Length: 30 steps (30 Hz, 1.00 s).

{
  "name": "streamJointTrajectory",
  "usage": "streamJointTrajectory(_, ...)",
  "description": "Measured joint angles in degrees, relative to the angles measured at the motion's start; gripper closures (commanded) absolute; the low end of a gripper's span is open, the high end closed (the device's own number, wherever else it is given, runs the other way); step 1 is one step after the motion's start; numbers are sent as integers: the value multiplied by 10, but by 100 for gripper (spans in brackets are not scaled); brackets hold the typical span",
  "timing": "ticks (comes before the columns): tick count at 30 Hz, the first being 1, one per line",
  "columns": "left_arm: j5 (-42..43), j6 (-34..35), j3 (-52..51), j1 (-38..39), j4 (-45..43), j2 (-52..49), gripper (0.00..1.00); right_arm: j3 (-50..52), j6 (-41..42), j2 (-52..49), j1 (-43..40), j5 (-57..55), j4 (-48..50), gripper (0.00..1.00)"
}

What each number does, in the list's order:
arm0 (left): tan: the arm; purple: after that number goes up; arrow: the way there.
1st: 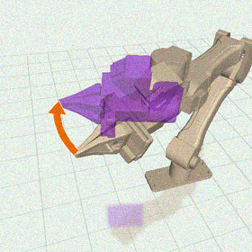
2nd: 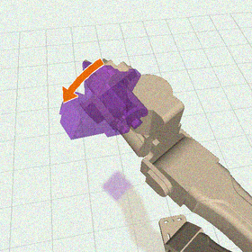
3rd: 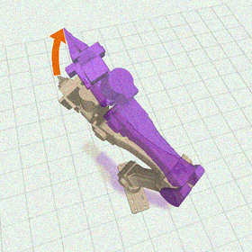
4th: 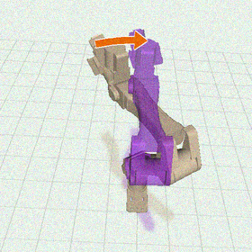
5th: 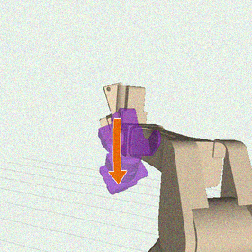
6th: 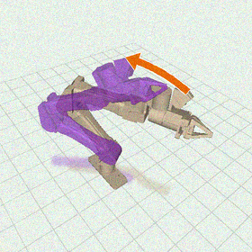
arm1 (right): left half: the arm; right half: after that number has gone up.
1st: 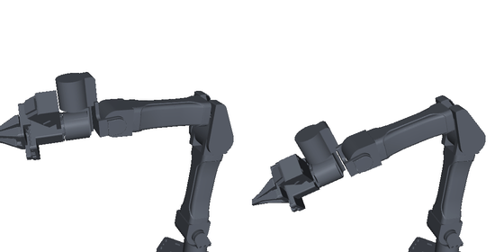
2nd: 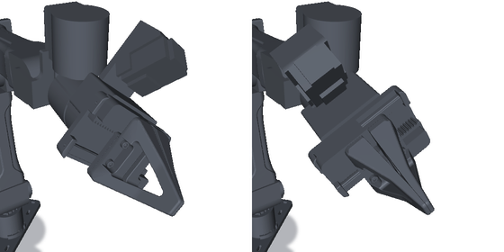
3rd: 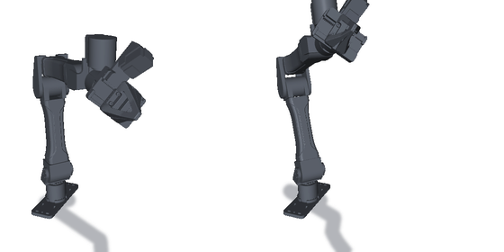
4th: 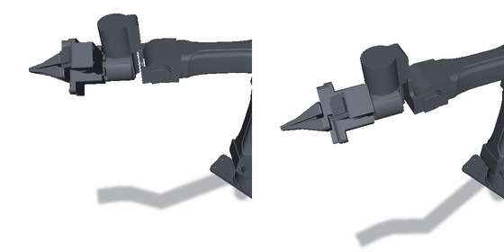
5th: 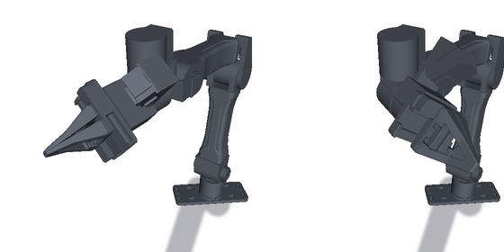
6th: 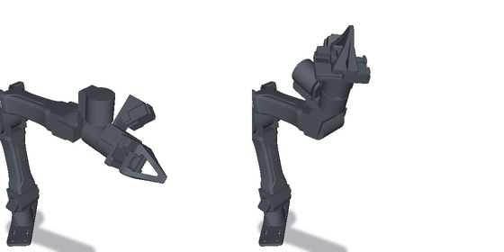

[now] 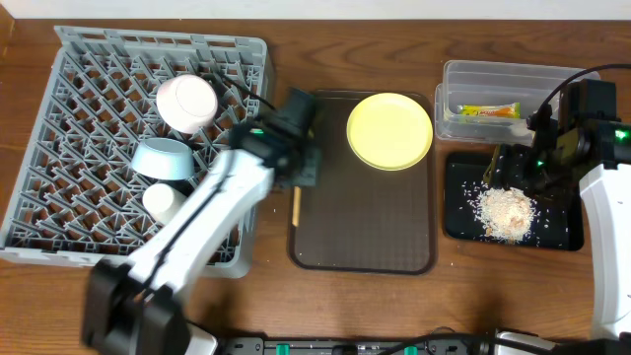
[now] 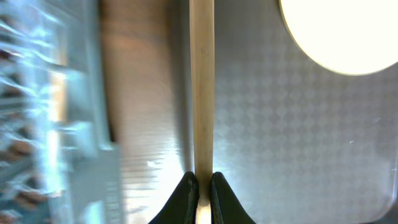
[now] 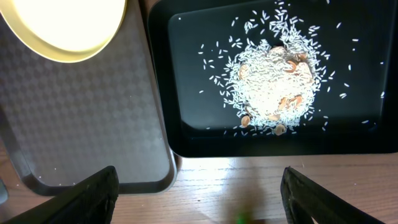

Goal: Sort waste into correct bins and load items into the dishwasher
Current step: 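Carry the chopsticks to the dish rack and stand them inside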

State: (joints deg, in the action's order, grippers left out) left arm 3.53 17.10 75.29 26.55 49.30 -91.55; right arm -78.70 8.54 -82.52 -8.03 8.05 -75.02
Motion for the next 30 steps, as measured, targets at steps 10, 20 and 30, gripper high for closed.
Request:
streamJointTrajectory(10,-7,-155,2,-158,43,75,92,0,0,0,0,0,-1,18)
streamJointTrajectory(20,-7,-195,2,-193,23,-7,88,0,0,0,0,0,-2,18)
streamJointTrajectory(30,-7,-204,2,-193,15,-36,61,0,0,0,0,0,-2,18)
